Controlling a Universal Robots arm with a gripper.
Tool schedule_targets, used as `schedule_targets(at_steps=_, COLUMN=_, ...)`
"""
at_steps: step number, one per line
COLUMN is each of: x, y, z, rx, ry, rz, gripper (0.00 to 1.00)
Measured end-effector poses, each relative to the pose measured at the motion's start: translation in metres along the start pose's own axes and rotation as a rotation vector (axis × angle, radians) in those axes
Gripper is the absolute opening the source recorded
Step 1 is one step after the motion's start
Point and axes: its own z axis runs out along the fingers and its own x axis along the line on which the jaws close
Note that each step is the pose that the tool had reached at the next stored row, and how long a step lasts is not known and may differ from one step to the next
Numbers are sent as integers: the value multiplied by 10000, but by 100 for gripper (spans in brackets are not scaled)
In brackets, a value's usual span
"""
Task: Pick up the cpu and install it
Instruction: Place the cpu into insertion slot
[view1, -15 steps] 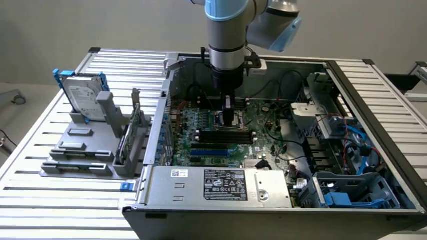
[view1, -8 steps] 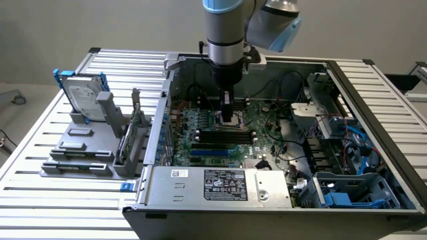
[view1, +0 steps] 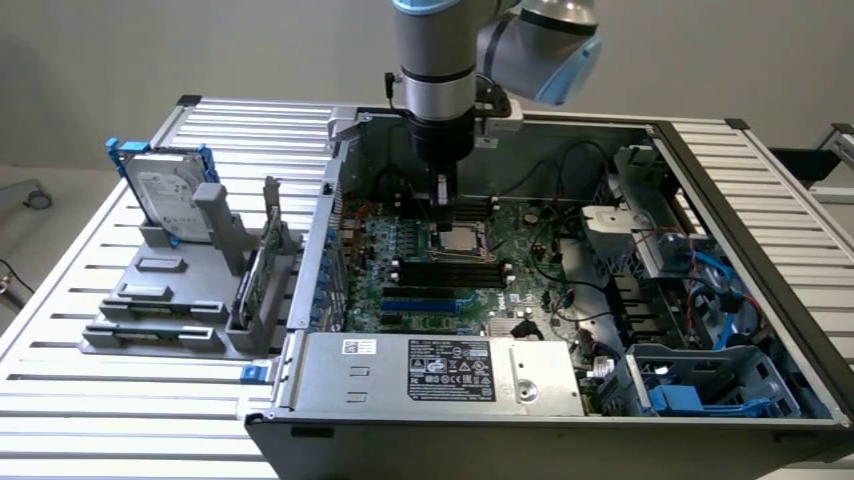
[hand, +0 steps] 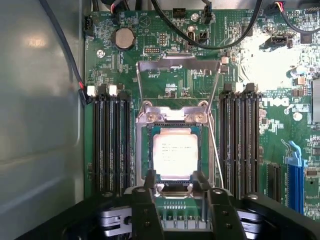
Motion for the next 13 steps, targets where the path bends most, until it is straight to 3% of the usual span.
schedule_targets(at_steps=6, x=-3, y=-111, z=-67, rx=93, ry=128, rz=17, gripper=12)
schedule_targets(at_steps=8, x=-5, y=-139, z=-82, rx=113, ry=173, rz=22, gripper=11)
schedule_targets(at_steps=13, x=-6, y=-139, z=-82, rx=108, ry=189, rz=24, gripper=11)
